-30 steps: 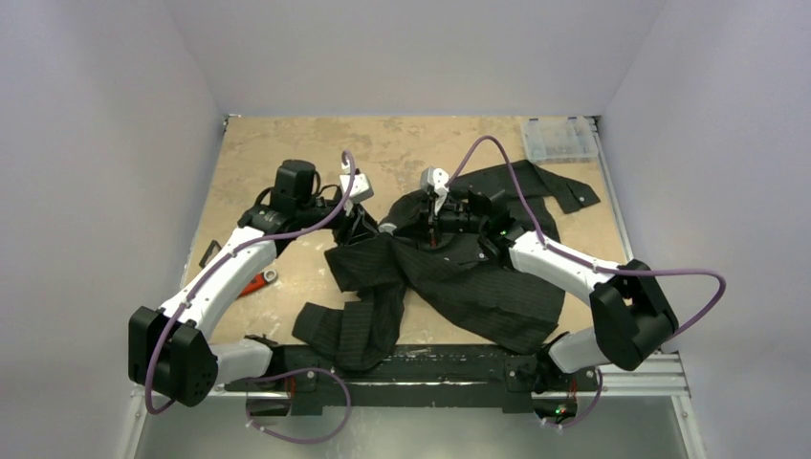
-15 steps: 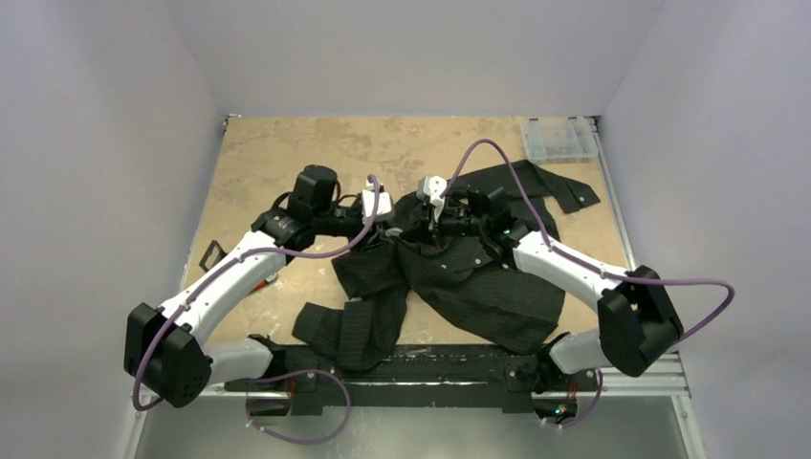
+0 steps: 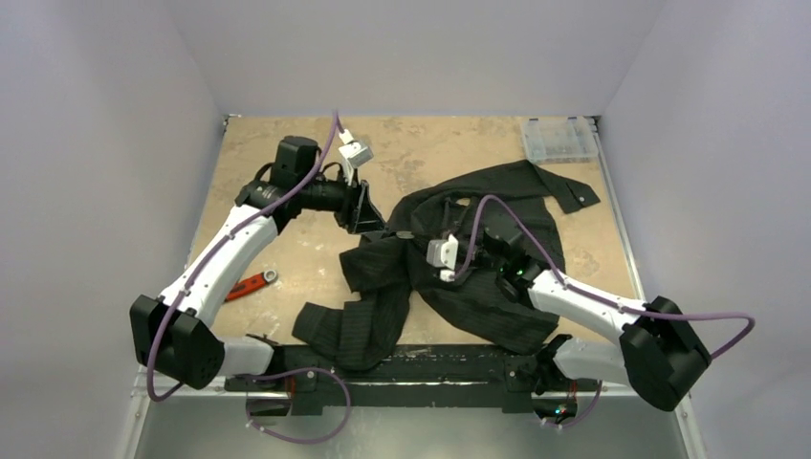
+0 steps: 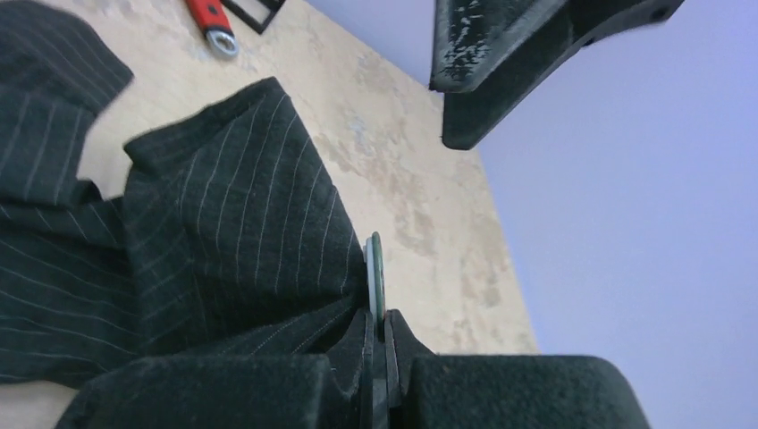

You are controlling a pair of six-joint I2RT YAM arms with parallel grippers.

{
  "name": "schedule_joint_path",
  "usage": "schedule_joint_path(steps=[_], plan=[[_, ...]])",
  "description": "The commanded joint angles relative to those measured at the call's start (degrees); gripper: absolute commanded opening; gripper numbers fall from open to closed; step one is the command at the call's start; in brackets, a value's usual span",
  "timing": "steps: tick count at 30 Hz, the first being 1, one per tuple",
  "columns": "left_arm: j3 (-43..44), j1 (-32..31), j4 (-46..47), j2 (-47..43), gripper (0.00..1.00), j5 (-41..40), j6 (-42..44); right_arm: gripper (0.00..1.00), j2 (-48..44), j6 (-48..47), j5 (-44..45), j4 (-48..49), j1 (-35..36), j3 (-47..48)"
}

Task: Remove the brooch from the garment

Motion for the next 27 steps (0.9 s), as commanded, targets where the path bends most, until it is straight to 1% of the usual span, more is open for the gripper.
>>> schedule_joint_path(steps=[1,3,7,10,13,15,21,23,25,27], plan=[[-3.4,0.6,2.2,1.2,0.54,6.0,-17.4,0.0,-1.0,-13.7,6.9,20.9,2.4,-5.5],[-4.6,0.7,4.7,2.1,0.54,6.3,-20.4,0.0,-0.9,-14.6,7.2,25.3,2.8,-6.7],[-5.9,0.9,11.1,4.3,0.51,8.7,-27.4,0.0,-1.0,-14.6,7.2,29.8,3.3,-8.6],[-6.7,1.2,15.4,5.0,0.48,10.1,-31.1,0.0,-1.0,-16.3,7.3,33.4,4.3,-10.6],[-8.0,1.3,21.7,6.4,0.43,12.9,-37.5,0.0,-0.7,-18.4,7.0,34.1,5.0,-11.5],[-8.3,1.2,23.4,6.7,0.42,13.6,-38.6,0.0,-0.4,-19.2,7.3,33.8,5.3,-11.5],[-9.6,1.1,23.6,6.9,0.4,13.1,-39.9,0.0,0.6,-20.9,8.7,34.8,5.9,-11.9],[-9.8,1.1,23.4,7.1,0.37,13.0,-39.8,0.0,1.1,-21.3,9.1,35.4,6.0,-12.0],[-10.0,1.1,23.7,7.3,0.32,12.9,-40.1,0.0,1.5,-21.7,9.2,36.5,6.1,-12.3],[-10.1,1.1,25.1,7.3,0.24,13.1,-41.1,0.0,1.8,-22.4,9.1,36.6,6.2,-12.6]])
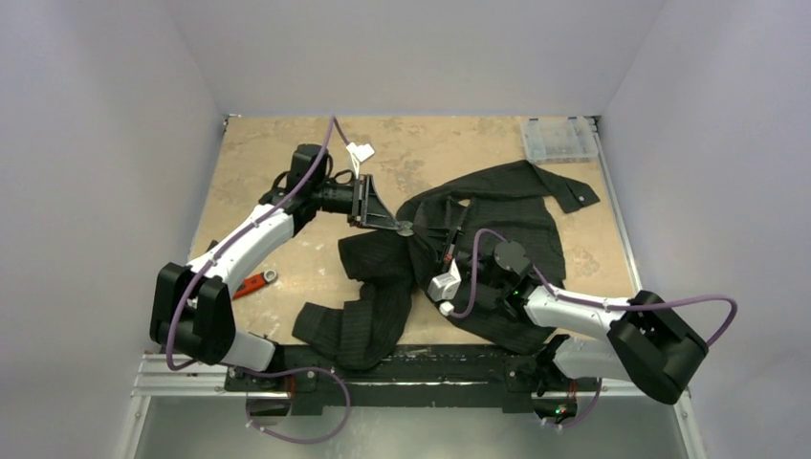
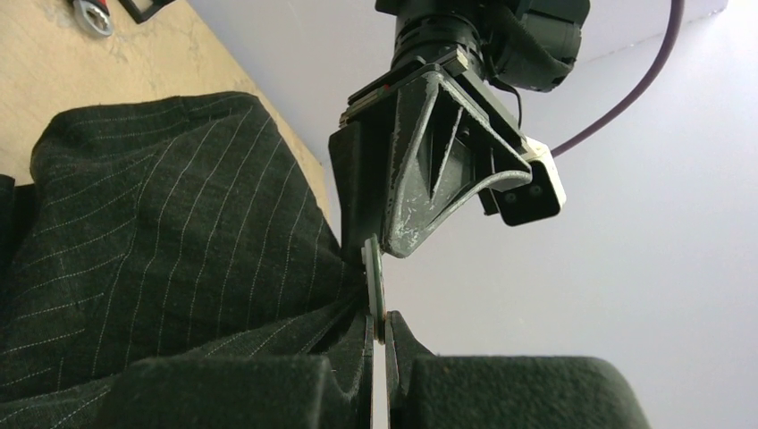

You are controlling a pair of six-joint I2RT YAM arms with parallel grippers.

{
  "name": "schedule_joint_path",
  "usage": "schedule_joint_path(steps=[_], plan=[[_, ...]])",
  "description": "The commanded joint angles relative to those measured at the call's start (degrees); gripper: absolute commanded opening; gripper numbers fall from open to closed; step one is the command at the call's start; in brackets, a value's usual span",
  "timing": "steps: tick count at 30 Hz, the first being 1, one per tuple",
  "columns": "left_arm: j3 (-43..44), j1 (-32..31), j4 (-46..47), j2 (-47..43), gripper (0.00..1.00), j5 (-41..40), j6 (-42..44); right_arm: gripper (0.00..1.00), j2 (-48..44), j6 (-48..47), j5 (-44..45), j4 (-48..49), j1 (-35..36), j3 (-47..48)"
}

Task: Remove the brooch from the garment

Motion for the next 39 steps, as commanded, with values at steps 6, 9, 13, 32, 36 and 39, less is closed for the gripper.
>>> schedule_joint_path(steps=[6,9,13,32,36,39], plan=[[-0.7,0.2,7.0,0.5,0.0,3.4,-4.4,0.0,1.6,-3.8,2.6,6.4,0.6,-0.8],[-1.3,0.2,8.6,0.4,0.0,3.8,-5.7,0.0,2.3,-4.1,3.5,8.6,0.6,-1.4],[-1.8,-0.1,9.5,0.9,0.1,3.7,-6.7,0.0,3.5,-5.5,3.8,12.0,0.6,-2.3],[0.4,-0.5,5.0,1.5,0.0,1.1,0.7,0.68,-0.4,-0.1,8.0,6.7,0.8,-2.8],[3.9,-0.6,-3.9,-0.5,0.0,-3.8,16.2,0.78,-7.6,5.7,11.3,-7.1,0.5,-1.9],[4.4,-0.7,-5.9,-2.5,0.0,-8.4,25.6,0.78,-13.3,14.6,11.5,-22.5,-1.2,1.5]])
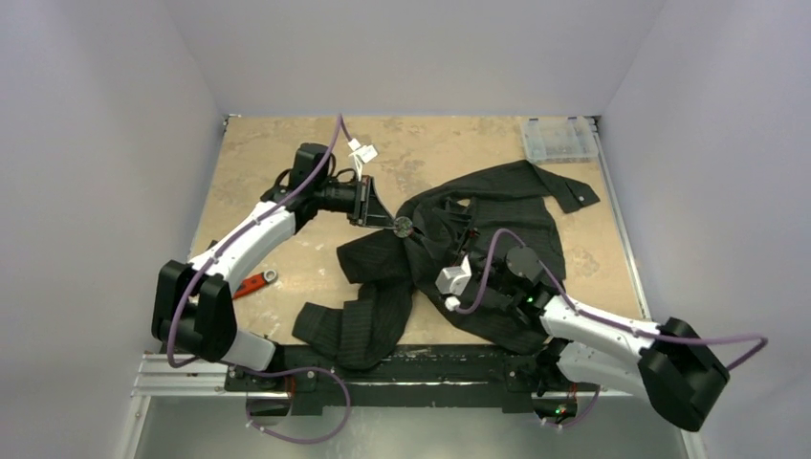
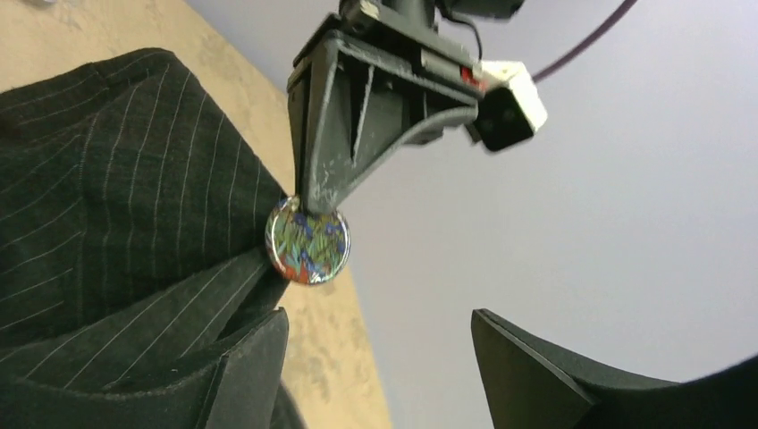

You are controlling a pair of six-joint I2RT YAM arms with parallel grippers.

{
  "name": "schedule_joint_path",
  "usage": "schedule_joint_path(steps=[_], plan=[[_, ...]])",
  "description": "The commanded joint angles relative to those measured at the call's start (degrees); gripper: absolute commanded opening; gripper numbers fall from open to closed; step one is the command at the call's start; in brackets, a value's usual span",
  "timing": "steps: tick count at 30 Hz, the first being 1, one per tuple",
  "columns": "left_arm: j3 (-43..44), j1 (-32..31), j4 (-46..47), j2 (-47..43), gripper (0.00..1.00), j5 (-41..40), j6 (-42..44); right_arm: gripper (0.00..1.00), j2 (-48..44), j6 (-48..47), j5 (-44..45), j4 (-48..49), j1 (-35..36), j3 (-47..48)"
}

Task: Remove the brooch from the garment

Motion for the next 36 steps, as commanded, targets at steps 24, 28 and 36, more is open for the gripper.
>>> schedule_joint_path(steps=[24,28,36], plan=[[-3.7,-33.7,10.6,-12.0,0.0,-82.9,53.2,0.69,19.1,78.6,-19.1,-84.3,-23.9,57.3],[-4.4,-36.2,15.9,-10.5,0.0,-85.7,57.2,0.78,22.1,88.5,-22.1,-82.5,-24.8,58.4],[-4.5,-39.9,18.3,-8.4,0.0,-87.9,59.6,0.73,24.0,98.7,-25.4,-77.6,-24.8,57.4]])
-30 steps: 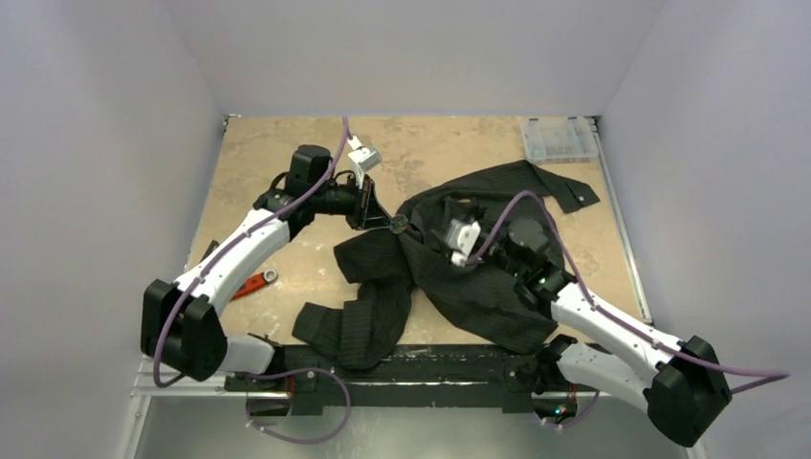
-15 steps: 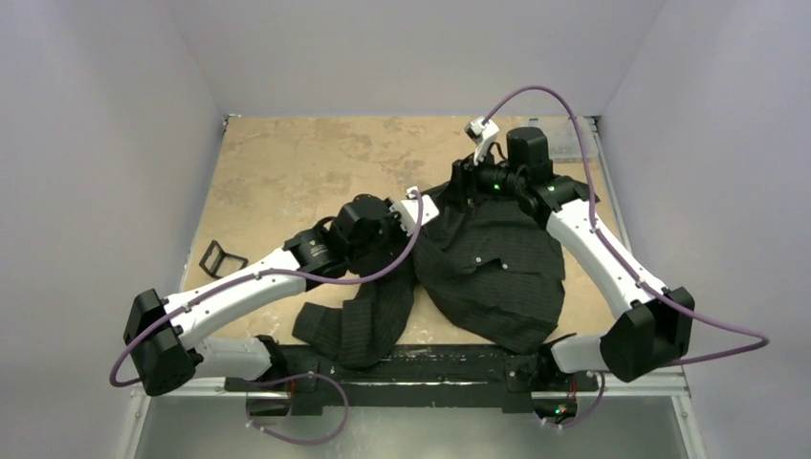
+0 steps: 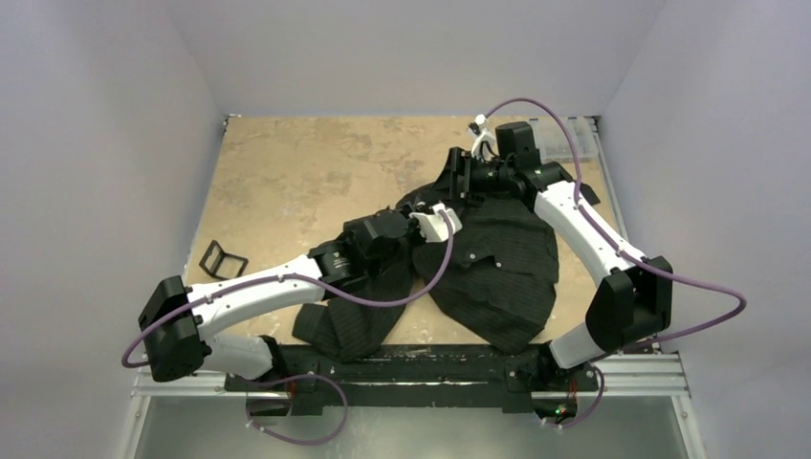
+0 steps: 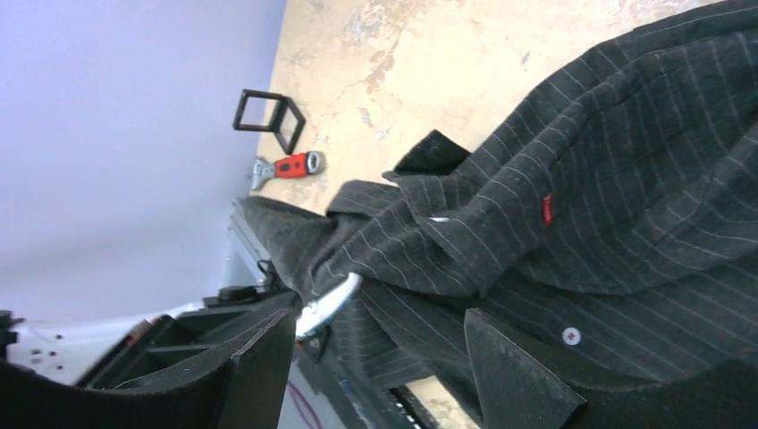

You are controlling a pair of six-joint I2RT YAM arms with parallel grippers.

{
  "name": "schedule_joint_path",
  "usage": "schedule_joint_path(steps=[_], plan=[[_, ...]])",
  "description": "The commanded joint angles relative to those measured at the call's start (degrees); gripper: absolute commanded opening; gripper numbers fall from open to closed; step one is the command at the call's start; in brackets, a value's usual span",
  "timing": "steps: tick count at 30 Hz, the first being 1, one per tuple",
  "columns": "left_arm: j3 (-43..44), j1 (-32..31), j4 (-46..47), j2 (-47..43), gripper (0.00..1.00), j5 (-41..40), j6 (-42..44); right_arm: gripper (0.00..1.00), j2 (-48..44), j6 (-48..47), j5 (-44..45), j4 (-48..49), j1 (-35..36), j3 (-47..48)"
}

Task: Remove the brooch from the garment

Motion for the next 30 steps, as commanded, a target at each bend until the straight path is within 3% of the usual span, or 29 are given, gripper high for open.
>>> schedule_joint_path(steps=[1,14,20,22,24,28,30], plan=[[0.1,-1.2,6.2,0.8,0.0,-3.3,3.1,0.72,-0.1,7.3,-4.3,3.2,-0.2,1.1],[1.1,-2.3,7.8,3.2,0.0,-3.7,5.0,0.53,2.5,10.8,-8.3,7.0,-0.1,-1.7],[0.7,-3.1,9.0,4.0,0.0,-4.7,6.4,0.29,3.4,12.5,-10.2,8.6,-0.1,-2.5],[0.6,-3.1,9.4,4.2,0.0,-4.8,6.8,0.11,3.6,13.6,-11.2,9.5,-0.1,-2.8],[0.6,-3.1,9.7,4.4,0.0,-4.8,7.3,0.0,3.9,15.2,-13.5,11.1,-0.1,-3.3],[0.8,-3.2,10.2,4.6,0.0,-5.2,8.3,0.0,4.0,15.6,-14.9,12.2,-0.2,-3.5],[1.1,-3.1,8.9,4.6,0.2,-4.9,7.9,0.0,3.7,15.1,-14.5,12.1,-0.3,-3.4]])
